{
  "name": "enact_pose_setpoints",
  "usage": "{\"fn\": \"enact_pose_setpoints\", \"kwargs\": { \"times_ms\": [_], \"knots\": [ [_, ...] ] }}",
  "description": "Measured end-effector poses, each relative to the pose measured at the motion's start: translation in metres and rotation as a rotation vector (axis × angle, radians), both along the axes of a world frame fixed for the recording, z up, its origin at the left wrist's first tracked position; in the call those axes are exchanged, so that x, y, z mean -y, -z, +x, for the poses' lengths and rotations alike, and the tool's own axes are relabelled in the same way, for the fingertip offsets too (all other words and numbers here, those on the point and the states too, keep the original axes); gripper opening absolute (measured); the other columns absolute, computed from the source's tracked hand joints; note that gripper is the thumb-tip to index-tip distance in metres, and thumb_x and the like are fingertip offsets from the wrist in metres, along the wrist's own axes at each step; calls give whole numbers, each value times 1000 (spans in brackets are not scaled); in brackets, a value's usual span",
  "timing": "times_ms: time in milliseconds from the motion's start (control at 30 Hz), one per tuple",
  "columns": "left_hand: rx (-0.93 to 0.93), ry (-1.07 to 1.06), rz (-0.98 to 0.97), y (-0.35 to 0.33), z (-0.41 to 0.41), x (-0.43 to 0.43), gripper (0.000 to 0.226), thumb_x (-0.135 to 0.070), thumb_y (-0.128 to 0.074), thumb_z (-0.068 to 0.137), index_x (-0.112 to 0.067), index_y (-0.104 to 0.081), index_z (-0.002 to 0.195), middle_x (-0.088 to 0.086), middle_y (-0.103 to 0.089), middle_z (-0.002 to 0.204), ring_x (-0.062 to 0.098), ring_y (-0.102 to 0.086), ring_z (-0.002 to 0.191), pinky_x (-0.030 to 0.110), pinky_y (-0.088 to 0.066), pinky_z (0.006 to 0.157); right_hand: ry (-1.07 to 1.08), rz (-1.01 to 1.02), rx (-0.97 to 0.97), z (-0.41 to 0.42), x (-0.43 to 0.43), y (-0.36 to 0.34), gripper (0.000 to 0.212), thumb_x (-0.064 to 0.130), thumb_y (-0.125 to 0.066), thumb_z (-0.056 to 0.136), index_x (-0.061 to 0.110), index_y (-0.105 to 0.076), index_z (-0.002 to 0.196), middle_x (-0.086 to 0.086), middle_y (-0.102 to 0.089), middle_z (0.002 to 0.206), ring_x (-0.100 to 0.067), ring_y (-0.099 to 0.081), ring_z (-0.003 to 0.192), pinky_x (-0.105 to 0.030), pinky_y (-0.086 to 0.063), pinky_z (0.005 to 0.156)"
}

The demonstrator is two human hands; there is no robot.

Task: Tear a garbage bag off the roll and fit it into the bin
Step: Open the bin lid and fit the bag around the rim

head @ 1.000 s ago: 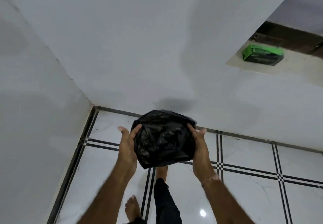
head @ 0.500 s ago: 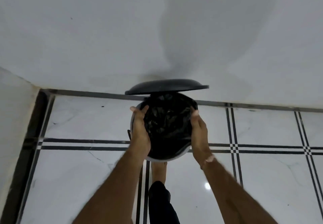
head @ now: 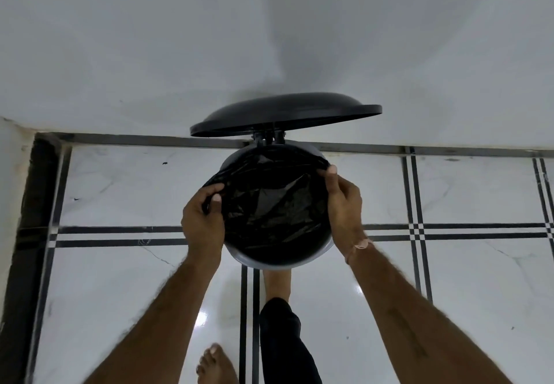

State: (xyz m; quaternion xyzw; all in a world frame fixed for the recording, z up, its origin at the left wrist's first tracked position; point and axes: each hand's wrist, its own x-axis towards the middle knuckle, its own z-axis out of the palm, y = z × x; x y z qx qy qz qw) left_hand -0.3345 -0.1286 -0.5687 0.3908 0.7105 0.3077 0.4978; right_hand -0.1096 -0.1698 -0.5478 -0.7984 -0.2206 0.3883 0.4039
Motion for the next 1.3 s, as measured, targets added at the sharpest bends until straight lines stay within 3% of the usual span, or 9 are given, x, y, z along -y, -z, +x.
{"fn": "enact_pose_setpoints", "kwargs": {
  "times_ms": [100, 200, 333, 433, 600, 900, 1033, 1133, 1300],
  "knots": [
    [-118, 49, 21, 7, -1, 9, 26, -3, -60, 93, -20, -70, 111, 11, -63, 120, 26, -62, 115, 49, -52, 103, 42, -16, 43, 9, 0, 7, 59, 68, -53, 97, 17, -81, 107, -2, -80, 102, -24, -74, 103, -52, -59, 97],
    [-346, -48, -1, 0, 5, 11, 37, -26, -68, 95, -9, -56, 126, 20, -49, 132, 40, -49, 125, 51, -47, 99, 14, -6, 77, 16, 0, 13, 60, 66, -58, 91, 10, -79, 96, -12, -79, 93, -34, -73, 96, -57, -59, 90],
    [-724, 369, 321, -7, 14, -21, 55, -50, -68, 93, -17, -54, 135, 15, -48, 138, 37, -46, 124, 54, -43, 93, -74, 19, 76, 19, 2, 21, 35, 51, -70, 93, 18, -83, 94, -2, -81, 86, -24, -77, 91, -53, -62, 88],
    [-666, 525, 301, 5, 17, -43, 44, -34, -71, 93, -17, -55, 131, 14, -53, 123, 35, -53, 112, 48, -51, 74, -79, 78, 14, 23, 3, 20, 16, 34, -73, 96, 23, -85, 98, 0, -83, 93, -20, -78, 98, -49, -62, 96],
    [-581, 439, 307, 11, 3, -55, 10, -19, -68, 93, -13, -60, 97, 0, -54, 86, 25, -55, 79, 30, -34, 66, -92, 108, 15, 30, 1, 18, 17, 18, -69, 100, 28, -83, 100, 6, -83, 99, -13, -77, 103, -43, -60, 101],
    [-583, 390, 291, 23, -4, -59, 15, -23, -63, 99, -9, -67, 97, 10, -65, 91, 18, -50, 79, 24, -30, 68, -120, 164, -88, 36, 0, 20, 24, 22, -67, 100, 18, -77, 122, -3, -77, 123, -21, -72, 119, -48, -57, 107],
    [-238, 115, 87, 20, 2, -72, 10, -18, -62, 98, -13, -62, 89, 5, -66, 83, 19, -57, 73, 31, -48, 71, -215, 102, -38, 30, -15, 21, 37, 47, -63, 100, 23, -75, 125, 5, -78, 119, -14, -72, 117, -45, -56, 107],
    [153, -140, -48, 16, 2, -84, 17, -8, -58, 101, -20, -51, 91, 6, -60, 77, 13, -52, 54, 23, -47, 48, -292, 90, 61, 26, -30, 21, 48, 60, -53, 102, 24, -75, 126, 7, -79, 115, -10, -72, 115, -43, -56, 107],
    [371, -186, -204, 18, -3, -106, 27, -8, -51, 106, -22, -60, 85, -2, -67, 64, 9, -61, 49, 19, -51, 46, -331, 18, 226, 35, -56, 24, 71, 66, -36, 105, 6, -75, 111, -8, -80, 102, -27, -74, 103, -48, -58, 99]
  ]
}}
